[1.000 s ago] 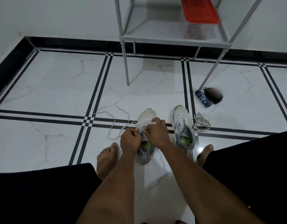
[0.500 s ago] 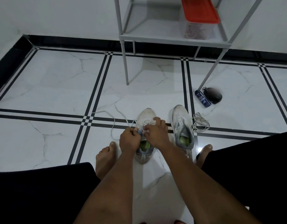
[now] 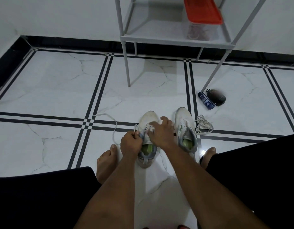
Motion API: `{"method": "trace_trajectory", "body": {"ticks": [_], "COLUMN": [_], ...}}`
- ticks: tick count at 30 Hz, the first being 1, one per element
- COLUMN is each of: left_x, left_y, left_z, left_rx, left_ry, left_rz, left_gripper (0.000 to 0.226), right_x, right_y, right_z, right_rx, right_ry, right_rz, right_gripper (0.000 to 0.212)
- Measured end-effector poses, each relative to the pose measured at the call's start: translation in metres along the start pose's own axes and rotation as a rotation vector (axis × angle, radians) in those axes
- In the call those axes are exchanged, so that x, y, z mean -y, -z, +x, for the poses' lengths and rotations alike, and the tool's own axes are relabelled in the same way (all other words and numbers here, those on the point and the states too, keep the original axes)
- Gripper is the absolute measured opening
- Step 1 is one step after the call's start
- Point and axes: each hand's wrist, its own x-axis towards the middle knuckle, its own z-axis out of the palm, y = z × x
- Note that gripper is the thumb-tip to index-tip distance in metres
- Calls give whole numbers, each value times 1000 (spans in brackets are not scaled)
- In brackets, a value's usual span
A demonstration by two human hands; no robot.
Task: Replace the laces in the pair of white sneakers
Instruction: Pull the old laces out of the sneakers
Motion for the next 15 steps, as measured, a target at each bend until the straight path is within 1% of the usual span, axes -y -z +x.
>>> {"method": "trace_trajectory", "body": {"ticks": [1, 2, 3, 5, 7, 9, 11, 13, 14, 15], "left_x": [0, 0, 0, 1, 1, 1, 0, -2, -3, -3], "left_y": [0, 1, 2, 2, 2, 2, 1, 1, 1, 1], "left_z": [0, 0, 0, 1, 1, 2, 2, 3, 3, 1], "left_rx": [-4, -5, -8, -11, -12, -10, -6, 0, 2, 0], "left_ry": [-10, -17, -18, -10, 2, 16, 29, 33, 30, 26], "left_rz": [-1, -1, -1, 5, 2, -4, -14, -10, 0, 6], "left_gripper": [28, 28, 28, 28, 27, 27, 29, 29, 29, 29], "right_x": [3, 4, 5, 3, 1, 3, 3, 0, -3, -9], "right_y": [-9, -15, -18, -13, 7, 31, 48, 53, 51, 45], "right_z": [-5, -8, -9, -4, 11, 26, 37, 37, 32, 28], "right_rx": [48, 59, 47, -20, -86, -200, -328, -411, -412, -384], "right_ry": [39, 70, 89, 77, -20, -125, -223, -331, -387, -423], "right_rz": [-39, -42, 0, 170, 382, 587, 748, 849, 855, 798], "right_gripper": [36, 30, 24, 15, 11, 9, 13, 15, 11, 8]}}
